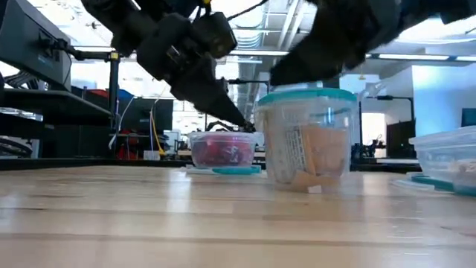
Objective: Sort candy
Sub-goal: Close the small circular transparent bin
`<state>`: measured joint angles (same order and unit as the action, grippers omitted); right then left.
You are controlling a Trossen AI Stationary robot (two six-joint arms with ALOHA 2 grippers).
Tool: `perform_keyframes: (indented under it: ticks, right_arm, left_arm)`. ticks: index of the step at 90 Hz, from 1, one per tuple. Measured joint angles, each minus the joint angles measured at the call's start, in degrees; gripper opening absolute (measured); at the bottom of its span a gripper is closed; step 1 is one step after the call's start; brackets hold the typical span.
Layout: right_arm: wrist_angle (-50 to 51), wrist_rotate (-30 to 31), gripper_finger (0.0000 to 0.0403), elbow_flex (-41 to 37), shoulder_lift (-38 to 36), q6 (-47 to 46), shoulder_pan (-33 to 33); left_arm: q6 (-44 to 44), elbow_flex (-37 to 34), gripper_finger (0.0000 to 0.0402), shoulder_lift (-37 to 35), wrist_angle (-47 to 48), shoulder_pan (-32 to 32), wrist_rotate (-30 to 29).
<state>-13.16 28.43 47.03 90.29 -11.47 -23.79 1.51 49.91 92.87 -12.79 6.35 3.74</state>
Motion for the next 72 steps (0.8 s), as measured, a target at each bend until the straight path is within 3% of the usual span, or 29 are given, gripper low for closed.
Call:
perform_keyframes:
  ticks: [23,38,51,72]
  right_arm:
    - [7.13,-0.79,0.0193,0.13,-9.77,-0.68,-2.59]
    - [15.74,0.11,0.0193,0.19,-14.76,-6.49,-5.09]
    - [23.22,3.11,0.0193,0.2,-15.09,-13.67,-7.7]
    - [23.6,8.39,0.0193,0.2,-12.95,-19.95,-12.93]
  left_arm:
    - [-1.53,-0.02,0.0107,-5.24,-2.54,0.0,-0.23]
    - [-3.83,-0.04,0.0107,-5.21,-6.96,-0.04,-0.25]
    - [-3.37,0.04,0.0107,-5.06,-9.0,-0.04,-0.27]
    - [-2.16,5.84,0.0107,-2.16,-5.05,0.94,0.87]
